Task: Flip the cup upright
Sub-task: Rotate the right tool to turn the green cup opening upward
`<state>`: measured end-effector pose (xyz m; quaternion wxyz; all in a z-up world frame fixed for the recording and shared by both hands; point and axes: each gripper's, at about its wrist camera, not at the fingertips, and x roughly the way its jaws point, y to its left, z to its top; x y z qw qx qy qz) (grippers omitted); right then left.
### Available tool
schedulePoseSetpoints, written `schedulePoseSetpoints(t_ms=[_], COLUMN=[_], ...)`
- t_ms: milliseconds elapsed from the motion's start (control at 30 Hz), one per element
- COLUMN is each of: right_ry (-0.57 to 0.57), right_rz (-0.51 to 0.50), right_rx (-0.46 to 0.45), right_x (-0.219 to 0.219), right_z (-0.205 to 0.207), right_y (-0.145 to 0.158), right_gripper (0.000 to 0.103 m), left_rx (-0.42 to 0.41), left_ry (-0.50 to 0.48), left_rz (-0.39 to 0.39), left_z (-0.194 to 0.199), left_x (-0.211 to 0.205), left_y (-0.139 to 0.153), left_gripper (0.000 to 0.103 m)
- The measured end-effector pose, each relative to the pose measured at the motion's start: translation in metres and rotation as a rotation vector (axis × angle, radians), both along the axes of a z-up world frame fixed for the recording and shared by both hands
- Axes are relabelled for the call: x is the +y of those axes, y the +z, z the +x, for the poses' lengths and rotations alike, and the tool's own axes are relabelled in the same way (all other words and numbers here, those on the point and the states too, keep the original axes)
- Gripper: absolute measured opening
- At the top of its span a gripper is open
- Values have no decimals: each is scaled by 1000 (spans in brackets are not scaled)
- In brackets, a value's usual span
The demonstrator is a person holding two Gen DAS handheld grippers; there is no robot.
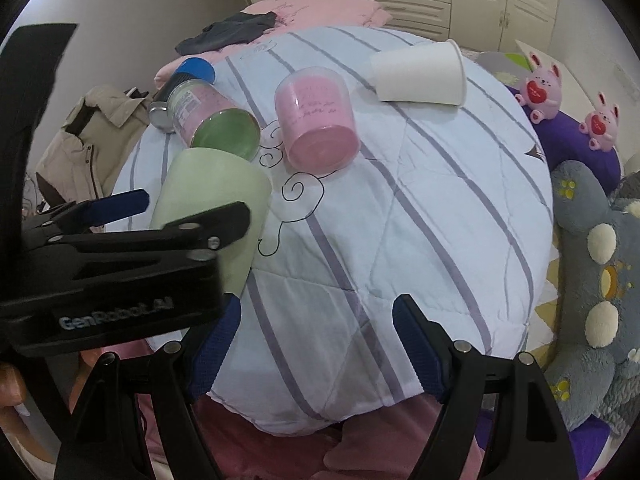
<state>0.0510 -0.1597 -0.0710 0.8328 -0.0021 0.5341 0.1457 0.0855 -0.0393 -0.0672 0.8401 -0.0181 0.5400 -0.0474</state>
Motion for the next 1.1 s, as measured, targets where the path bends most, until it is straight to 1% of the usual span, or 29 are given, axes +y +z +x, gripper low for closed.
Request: schedulePoseSetpoints(t_ms=[100,233,300,367,400,467,533,667,800,933,1033,1100], right_ry=[7,10,7,8,7,8,13,43,59,65,70,72], right_rz=[9,32,46,53,53,53,51,67,105,117,118,101], right_rx=[7,14,20,27,28,31,32,37,48,35,22,14], right_x=[0,-3,-4,-5,-5,-5,-3,2,5,14,21,26], right_z=[2,4,6,7,7,8,8,8,10,14,19,22], right_y=[-1,-3,-4,-4,-5,-5,-5,-5,-5,-3,-3,-3], right_gripper=[80,80,80,80,80,80,80,80,80,80,80,80], left_rx=[16,15,20,13,12,6,7,-34,-84,-129,-186,-218], left_ry=[-10,-17,-20,-17,-20,-23,-29,-30,-23,-29,-31,-35], left_rz=[-21,-15,-14,3,19,29,24,7,-9,-5,30,17], left_z=[3,7,9,10,10,12,13,15,18,20,18,16], left_x=[-4,-10,-12,-13,-14,-15,-14,-10,-5,-6,-8,-5], left_y=[-4,-7,-8,-8,-8,-8,-8,-3,3,8,13,17], left_gripper=[102,102,100,90,89,81,81,81,81,81,81,81])
